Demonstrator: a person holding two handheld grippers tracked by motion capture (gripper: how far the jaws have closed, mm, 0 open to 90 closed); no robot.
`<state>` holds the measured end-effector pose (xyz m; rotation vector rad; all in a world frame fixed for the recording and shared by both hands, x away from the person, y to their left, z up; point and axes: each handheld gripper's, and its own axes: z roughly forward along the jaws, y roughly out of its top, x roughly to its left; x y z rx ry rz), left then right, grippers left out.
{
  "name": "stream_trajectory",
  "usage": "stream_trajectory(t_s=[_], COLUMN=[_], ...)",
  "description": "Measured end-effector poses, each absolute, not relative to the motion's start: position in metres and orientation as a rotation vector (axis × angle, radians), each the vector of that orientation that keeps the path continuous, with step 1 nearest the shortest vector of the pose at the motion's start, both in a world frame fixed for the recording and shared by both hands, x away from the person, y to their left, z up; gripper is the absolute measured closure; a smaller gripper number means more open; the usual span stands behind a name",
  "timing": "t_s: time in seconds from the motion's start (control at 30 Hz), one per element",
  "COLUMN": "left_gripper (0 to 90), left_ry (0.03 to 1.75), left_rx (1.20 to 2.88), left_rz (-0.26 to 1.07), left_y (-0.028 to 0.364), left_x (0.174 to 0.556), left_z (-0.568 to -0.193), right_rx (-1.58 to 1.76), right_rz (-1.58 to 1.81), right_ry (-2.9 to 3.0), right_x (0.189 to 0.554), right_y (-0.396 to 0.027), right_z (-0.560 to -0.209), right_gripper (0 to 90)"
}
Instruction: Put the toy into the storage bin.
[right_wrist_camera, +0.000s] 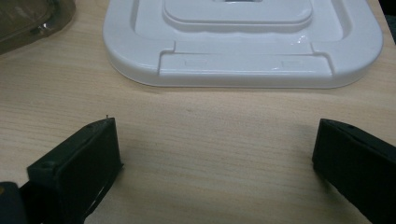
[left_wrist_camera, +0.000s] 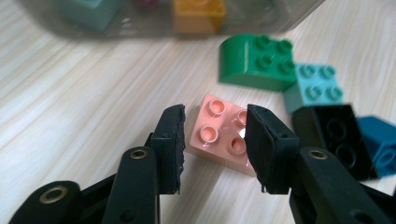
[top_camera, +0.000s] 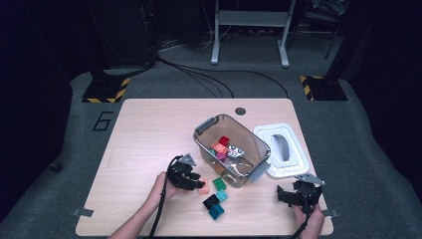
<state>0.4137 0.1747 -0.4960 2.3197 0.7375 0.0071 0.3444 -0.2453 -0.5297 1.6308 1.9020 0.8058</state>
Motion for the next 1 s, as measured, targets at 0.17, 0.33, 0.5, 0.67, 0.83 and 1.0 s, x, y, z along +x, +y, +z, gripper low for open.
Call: stream_trajectory(t_s=[0.17, 0.33, 0.5, 0.67, 0.83, 1.0], left_gripper=[41.2, 33.4, 31.5, 31.5, 31.3, 34.8], left_ry=[0.799, 0.824, 0.846, 0.844, 0.857, 0.876], left_rx=[2.298, 2.265, 2.317, 2.349, 2.375, 2.372], left_rz=[0.054, 0.137, 0.195, 0.248, 0.282, 0.274], left_y=[0.181, 0.170, 0.154, 0.157, 0.171, 0.186], left_x=[0.414, 0.411, 0.406, 0.400, 0.392, 0.390], left_z=[-0.495, -0.494, -0.501, -0.503, -0.502, -0.504], right_rx=[1.635, 1.636, 1.635, 1.635, 1.635, 1.635], right_rz=[0.806, 0.805, 0.806, 0.806, 0.806, 0.805], right_ry=[1.901, 1.900, 1.901, 1.901, 1.900, 1.900], right_x=[0.344, 0.344, 0.344, 0.344, 0.344, 0.344], right_y=[-0.245, -0.245, -0.245, -0.245, -0.245, -0.245], right_z=[-0.530, -0.530, -0.530, -0.530, -0.530, -0.530], right_gripper=[0.0, 0.0, 0.0, 0.0, 0.0, 0.0])
